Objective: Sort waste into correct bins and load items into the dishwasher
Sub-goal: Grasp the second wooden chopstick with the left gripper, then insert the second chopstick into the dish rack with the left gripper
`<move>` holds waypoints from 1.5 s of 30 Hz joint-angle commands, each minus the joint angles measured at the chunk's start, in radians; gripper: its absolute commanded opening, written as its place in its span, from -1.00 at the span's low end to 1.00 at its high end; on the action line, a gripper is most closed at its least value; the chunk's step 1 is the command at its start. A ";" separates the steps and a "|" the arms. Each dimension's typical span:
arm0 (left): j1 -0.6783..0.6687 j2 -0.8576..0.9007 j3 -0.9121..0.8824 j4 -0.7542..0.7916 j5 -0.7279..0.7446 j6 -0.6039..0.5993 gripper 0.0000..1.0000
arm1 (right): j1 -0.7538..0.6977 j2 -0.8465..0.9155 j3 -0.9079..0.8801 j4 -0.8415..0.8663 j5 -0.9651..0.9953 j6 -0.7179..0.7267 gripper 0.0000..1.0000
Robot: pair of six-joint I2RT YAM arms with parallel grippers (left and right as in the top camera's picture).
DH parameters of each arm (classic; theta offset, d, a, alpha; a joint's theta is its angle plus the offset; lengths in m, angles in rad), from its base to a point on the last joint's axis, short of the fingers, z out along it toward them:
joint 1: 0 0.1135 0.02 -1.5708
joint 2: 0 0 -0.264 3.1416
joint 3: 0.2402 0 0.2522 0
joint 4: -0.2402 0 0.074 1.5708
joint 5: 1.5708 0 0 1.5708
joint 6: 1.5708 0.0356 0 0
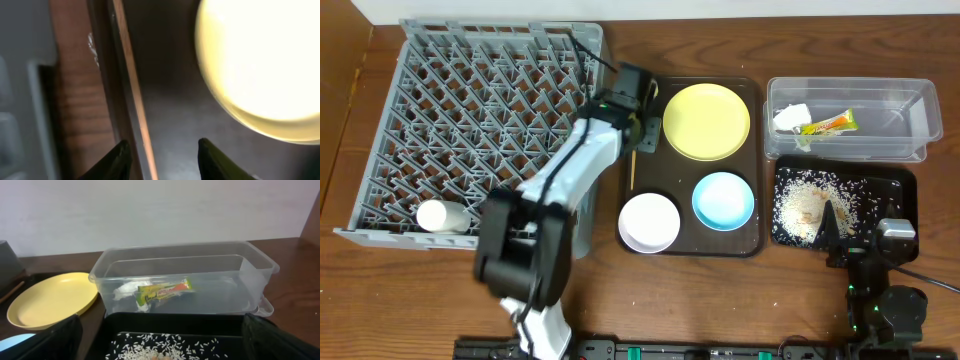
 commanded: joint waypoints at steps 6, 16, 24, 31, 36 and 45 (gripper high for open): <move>0.008 0.158 -0.006 0.035 -0.079 -0.081 -0.13 | -0.007 -0.005 -0.001 -0.005 -0.003 0.004 0.99; 0.006 0.185 0.003 0.002 0.031 -0.093 -0.85 | -0.007 -0.005 -0.001 -0.005 -0.003 0.004 0.99; 0.007 0.003 0.074 -0.149 0.029 -0.086 -0.85 | -0.007 -0.005 -0.001 -0.005 -0.003 0.004 0.99; 0.048 -0.209 0.074 -0.254 -0.150 -0.064 -0.85 | -0.007 -0.005 -0.001 -0.005 -0.003 0.004 0.98; 0.148 -0.233 0.062 -0.319 -0.237 -0.018 -0.84 | -0.007 -0.005 -0.001 -0.005 -0.003 0.004 0.98; 0.249 -0.176 0.041 -0.322 -0.073 0.134 -0.82 | -0.007 -0.005 -0.001 -0.005 -0.003 0.004 0.99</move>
